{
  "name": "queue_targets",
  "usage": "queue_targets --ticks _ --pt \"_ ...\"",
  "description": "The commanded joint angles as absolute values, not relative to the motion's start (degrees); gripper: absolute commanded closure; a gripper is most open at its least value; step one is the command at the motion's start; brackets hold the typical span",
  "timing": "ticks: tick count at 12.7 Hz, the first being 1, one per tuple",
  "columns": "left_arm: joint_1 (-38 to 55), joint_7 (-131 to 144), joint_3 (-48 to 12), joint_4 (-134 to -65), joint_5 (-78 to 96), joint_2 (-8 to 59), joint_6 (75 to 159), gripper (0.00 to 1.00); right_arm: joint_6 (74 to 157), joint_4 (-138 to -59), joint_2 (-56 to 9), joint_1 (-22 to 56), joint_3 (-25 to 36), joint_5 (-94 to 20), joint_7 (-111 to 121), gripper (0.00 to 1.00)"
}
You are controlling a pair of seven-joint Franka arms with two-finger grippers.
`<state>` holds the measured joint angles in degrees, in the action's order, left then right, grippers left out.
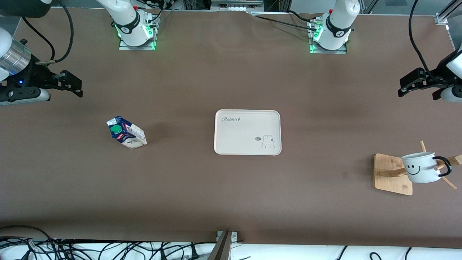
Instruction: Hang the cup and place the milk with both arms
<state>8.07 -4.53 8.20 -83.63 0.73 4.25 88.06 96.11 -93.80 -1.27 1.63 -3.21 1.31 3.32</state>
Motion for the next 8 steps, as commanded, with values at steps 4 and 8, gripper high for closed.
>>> queue_targets --ticks 4,8 --pt "8.09 -3.78 8.44 -83.94 -0.09 3.16 83.25 0.00 96.42 -94.66 -0.18 1.41 -3.52 2.29 4.13 0.00" --pt "8.09 -4.75 8.44 -83.76 0.53 3.51 85.34 0.00 96.42 -94.66 -0.18 1.41 -3.52 2.29 4.13 0.00"
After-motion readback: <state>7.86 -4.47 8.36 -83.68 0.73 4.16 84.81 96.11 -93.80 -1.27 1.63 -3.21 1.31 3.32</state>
